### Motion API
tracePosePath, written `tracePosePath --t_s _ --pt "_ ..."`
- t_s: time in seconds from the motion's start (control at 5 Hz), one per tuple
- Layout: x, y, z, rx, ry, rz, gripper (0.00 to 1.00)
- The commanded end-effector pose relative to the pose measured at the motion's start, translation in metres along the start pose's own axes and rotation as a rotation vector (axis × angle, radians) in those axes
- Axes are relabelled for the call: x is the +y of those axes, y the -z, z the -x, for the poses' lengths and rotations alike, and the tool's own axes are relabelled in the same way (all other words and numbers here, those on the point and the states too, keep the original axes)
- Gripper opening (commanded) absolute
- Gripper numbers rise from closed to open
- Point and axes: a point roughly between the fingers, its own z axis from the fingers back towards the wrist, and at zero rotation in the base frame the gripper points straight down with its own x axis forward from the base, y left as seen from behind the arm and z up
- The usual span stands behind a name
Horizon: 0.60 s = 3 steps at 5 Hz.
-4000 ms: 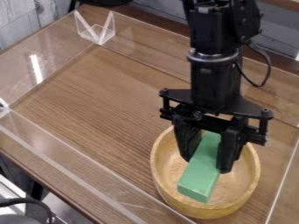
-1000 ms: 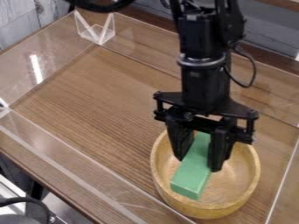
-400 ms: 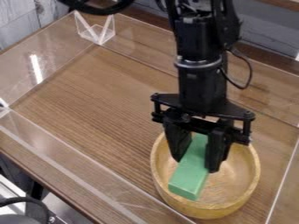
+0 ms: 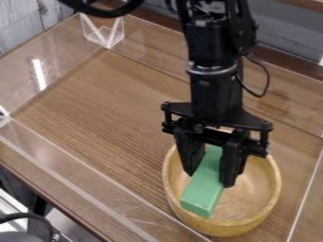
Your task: Put the green block in the brown bowl
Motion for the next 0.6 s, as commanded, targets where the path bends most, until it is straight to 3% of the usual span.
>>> tracePosePath --t_s 0.0,0.4 --pt "-0.0009 -0.0083 -0.001 -0.034 -0.001 0.015 0.0" --pt "0.0001 -0.0079 0.0 -0.033 0.0 0.018 0.0"
